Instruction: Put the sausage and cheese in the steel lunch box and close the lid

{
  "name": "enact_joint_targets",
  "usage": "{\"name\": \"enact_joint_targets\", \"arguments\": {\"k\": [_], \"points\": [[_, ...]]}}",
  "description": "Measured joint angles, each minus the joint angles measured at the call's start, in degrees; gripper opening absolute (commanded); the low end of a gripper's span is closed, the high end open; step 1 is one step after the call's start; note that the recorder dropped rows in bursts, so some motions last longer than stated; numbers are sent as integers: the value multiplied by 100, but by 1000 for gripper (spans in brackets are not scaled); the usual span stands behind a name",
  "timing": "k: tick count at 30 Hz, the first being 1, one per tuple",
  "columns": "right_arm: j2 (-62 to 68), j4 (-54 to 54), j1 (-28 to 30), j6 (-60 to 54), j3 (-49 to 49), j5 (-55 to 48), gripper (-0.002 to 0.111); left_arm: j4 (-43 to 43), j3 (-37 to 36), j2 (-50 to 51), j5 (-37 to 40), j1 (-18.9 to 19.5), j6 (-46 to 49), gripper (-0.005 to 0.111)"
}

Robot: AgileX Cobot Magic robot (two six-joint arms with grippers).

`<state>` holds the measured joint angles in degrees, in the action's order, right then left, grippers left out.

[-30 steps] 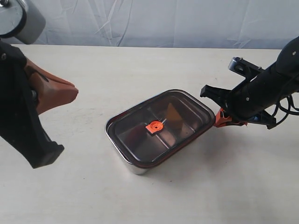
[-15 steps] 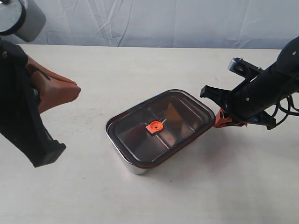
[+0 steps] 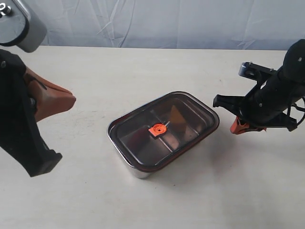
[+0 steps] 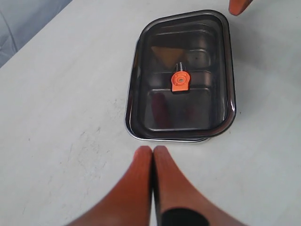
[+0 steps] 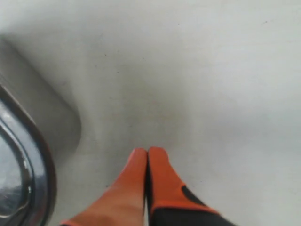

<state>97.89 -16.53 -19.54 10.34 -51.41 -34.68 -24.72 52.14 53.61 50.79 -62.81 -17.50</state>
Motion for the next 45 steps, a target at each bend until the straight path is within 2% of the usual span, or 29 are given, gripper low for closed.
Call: {"name": "enact_joint_targets", "arguments": {"k": [21, 30, 45], "points": [[-122, 80, 0, 115, -511, -590, -1, -22, -2, 0, -166, 0, 0, 0], [-122, 175, -392, 266, -511, -482, -1, -44, -2, 0, -312, 0, 0, 0], [-122, 354, -452, 484, -511, -480, -1, -44, -2, 0, -300, 0, 0, 0]]}}
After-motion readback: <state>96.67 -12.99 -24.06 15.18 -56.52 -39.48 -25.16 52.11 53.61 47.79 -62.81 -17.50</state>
